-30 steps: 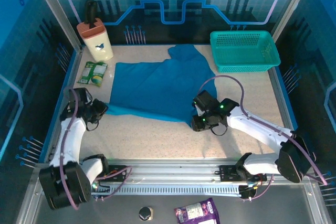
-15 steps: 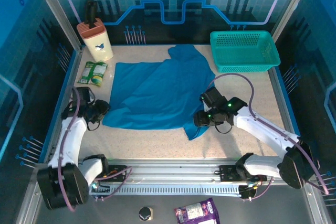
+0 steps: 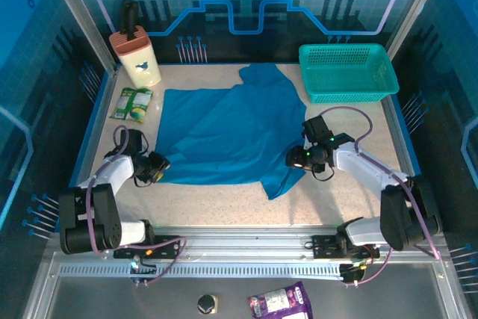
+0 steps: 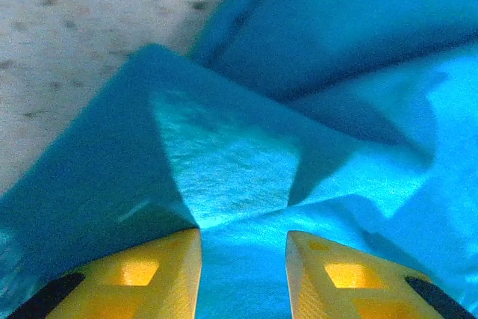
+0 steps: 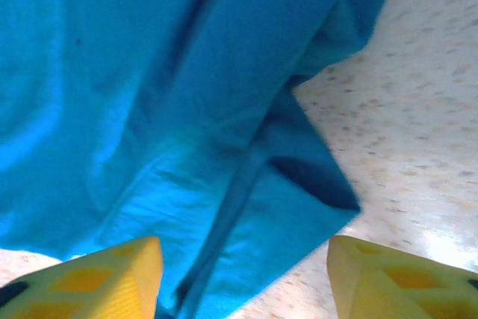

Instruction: Fold the inside-out t-shirt

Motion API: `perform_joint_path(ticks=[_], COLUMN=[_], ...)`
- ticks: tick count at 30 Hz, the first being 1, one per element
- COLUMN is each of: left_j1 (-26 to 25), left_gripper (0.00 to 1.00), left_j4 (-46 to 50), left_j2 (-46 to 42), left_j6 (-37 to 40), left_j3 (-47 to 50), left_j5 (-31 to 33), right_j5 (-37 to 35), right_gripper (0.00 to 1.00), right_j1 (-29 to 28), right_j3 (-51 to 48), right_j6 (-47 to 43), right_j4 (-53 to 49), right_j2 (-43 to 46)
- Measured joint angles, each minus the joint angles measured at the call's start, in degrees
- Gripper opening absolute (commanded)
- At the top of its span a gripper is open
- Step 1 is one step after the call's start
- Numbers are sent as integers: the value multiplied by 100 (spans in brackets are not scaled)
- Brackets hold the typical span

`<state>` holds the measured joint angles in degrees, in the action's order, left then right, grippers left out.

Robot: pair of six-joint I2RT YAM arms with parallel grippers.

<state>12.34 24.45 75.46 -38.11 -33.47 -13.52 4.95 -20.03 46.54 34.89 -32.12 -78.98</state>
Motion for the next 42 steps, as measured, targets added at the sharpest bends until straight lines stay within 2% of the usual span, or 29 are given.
perform_joint_path(ticks=[6, 7, 8, 11, 13, 16, 22, 27, 31, 35, 42], left_j1=[315, 326, 332, 332, 332, 332, 332, 330, 227, -127, -341], left_gripper=[35, 35, 35, 35, 36, 35, 35, 34, 34, 33, 31], left_j4=[-81, -76, -81, -79, -76, -4, 61, 0, 9, 4, -162], left_j2=[-295, -389, -485, -662, -710, -774, -848, -452, 168, 745, 1711], left_j6=[-101, -103, -105, -109, -138, -175, -208, -186, -46, 131, 223], left_j3=[216, 229, 236, 234, 232, 149, -243, -459, -752, -1152, -1759], left_j5=[-50, -50, -50, -57, -76, -76, -79, -210, -352, -382, -343], right_j5=[938, 999, 1023, 1014, 905, 704, 153, 33, -107, -170, 479], right_gripper=[75, 78, 85, 88, 100, 100, 100, 100, 100, 99, 100], right_j1=[28, 31, 37, 98, 98, 98, 61, 7, 7, 92, 417], right_j3=[-173, -240, -310, -448, -529, -796, -1366, -1355, -772, 7, 496], right_j6=[125, 162, 232, 369, 468, 667, 1429, 1915, 1794, 1248, 118], right_j4=[957, 1029, 1058, 1067, 1047, 901, -142, -811, -1032, -903, -120], right_j2=[-647, -688, -710, -669, -557, -114, 975, 1279, 1165, 704, -531])
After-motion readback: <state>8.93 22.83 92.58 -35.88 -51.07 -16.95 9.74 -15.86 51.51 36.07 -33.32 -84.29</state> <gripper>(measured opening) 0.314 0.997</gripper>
